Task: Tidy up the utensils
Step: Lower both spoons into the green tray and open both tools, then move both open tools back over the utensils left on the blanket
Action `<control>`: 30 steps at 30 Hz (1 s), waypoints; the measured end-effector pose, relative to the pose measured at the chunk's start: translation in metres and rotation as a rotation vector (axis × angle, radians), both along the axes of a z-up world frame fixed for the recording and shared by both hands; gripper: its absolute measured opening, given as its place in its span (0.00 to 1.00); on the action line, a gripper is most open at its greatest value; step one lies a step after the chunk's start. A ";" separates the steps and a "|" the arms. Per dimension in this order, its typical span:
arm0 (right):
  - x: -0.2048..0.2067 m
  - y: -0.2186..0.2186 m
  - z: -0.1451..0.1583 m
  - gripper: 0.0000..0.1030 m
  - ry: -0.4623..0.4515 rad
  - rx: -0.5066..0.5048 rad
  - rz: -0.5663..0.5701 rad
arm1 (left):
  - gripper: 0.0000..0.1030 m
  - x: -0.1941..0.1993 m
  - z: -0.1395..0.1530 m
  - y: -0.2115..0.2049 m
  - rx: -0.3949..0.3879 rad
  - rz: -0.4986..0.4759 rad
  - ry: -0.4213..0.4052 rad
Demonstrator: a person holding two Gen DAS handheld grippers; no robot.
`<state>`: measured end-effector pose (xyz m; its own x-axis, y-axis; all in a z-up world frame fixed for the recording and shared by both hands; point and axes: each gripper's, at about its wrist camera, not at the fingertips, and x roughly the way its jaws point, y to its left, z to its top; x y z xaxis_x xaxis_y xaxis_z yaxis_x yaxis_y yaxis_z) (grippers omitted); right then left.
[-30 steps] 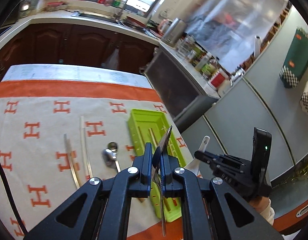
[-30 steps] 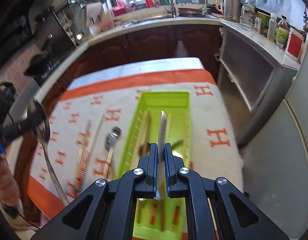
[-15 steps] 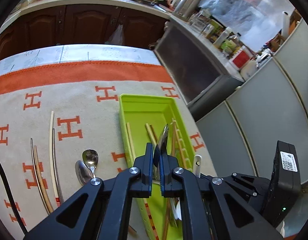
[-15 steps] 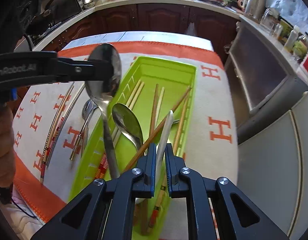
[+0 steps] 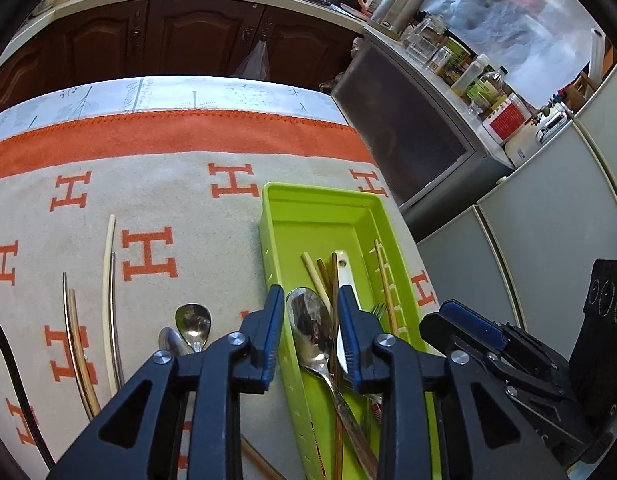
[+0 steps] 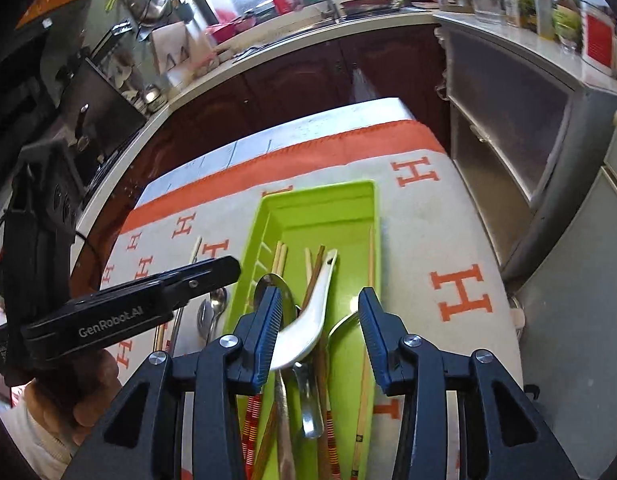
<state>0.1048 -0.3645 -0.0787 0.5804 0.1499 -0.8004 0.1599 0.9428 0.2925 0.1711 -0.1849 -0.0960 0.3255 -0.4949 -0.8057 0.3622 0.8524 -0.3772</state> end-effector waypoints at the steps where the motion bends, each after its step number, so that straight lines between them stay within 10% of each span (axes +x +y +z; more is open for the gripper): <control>1: -0.001 0.000 0.000 0.39 0.003 -0.003 -0.003 | 0.33 -0.001 0.003 0.002 -0.003 0.004 -0.003; 30: -0.043 0.082 0.017 0.27 0.052 -0.050 0.155 | 0.54 -0.070 0.026 0.111 0.209 0.149 -0.087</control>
